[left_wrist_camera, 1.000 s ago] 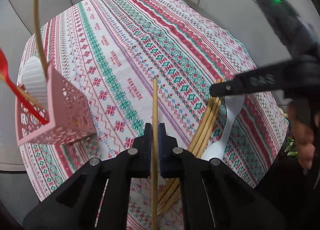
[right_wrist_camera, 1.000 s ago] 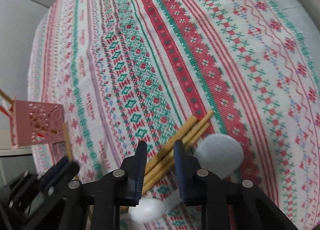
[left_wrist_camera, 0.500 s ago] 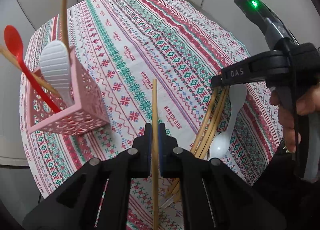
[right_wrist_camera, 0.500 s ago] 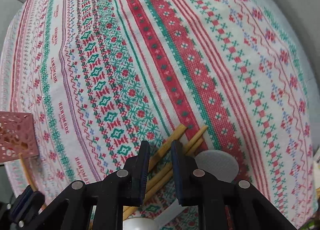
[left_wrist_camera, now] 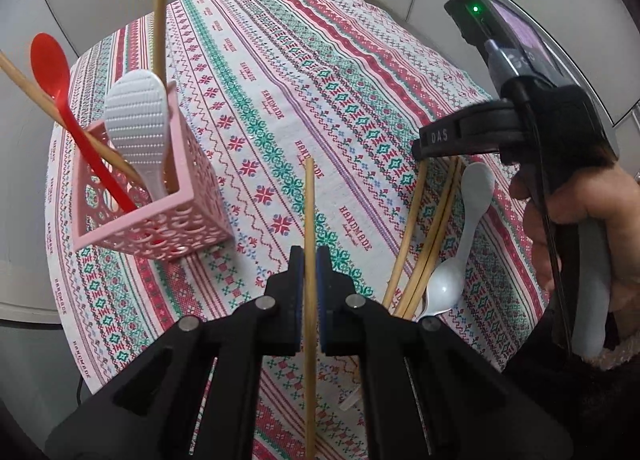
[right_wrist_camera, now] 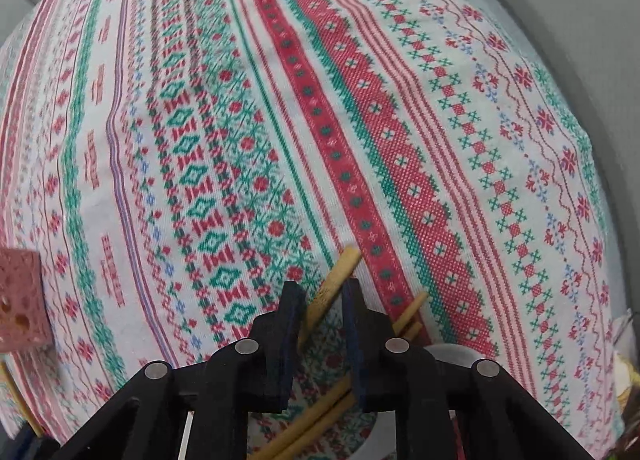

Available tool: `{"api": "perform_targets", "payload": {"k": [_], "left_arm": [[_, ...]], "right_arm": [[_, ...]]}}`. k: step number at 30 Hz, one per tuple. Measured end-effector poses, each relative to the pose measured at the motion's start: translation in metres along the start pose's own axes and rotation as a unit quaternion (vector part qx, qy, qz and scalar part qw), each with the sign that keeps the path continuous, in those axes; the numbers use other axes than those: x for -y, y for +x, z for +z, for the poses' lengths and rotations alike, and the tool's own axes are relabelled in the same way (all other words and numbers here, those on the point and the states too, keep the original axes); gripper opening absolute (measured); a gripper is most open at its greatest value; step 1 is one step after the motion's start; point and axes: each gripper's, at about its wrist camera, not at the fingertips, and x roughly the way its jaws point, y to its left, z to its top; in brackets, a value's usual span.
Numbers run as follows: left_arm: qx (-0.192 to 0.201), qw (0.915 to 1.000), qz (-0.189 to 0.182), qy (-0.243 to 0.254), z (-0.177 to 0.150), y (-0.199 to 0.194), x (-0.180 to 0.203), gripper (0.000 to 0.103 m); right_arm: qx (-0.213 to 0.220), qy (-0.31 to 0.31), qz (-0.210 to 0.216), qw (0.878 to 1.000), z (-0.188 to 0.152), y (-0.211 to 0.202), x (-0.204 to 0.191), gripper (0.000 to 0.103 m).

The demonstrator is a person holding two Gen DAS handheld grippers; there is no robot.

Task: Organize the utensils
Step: 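Grasp one wooden chopstick with the left tool while the right tool grasps another, then carry the chopsticks upright over the pink holder with both tools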

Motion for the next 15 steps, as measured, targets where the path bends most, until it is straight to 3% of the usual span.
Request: {"api": "perform_targets", "payload": {"k": [4, 8, 15], "left_arm": [[0.000, 1.0000, -0.002, -0.004, -0.002, -0.005, -0.002, 0.007], [0.006, 0.9999, -0.006, -0.007, -0.001, -0.011, -0.003, 0.007], [0.031, 0.9993, -0.016, -0.010, -0.002, -0.032, -0.003, 0.007]], "right_arm": [[-0.016, 0.068, 0.067, 0.995, 0.010, 0.002, 0.033, 0.011], [-0.031, 0.131, 0.148, 0.980, 0.014, 0.007, 0.057, 0.008], [-0.013, 0.126, 0.192, 0.973, 0.017, -0.017, 0.072, 0.007]]}}
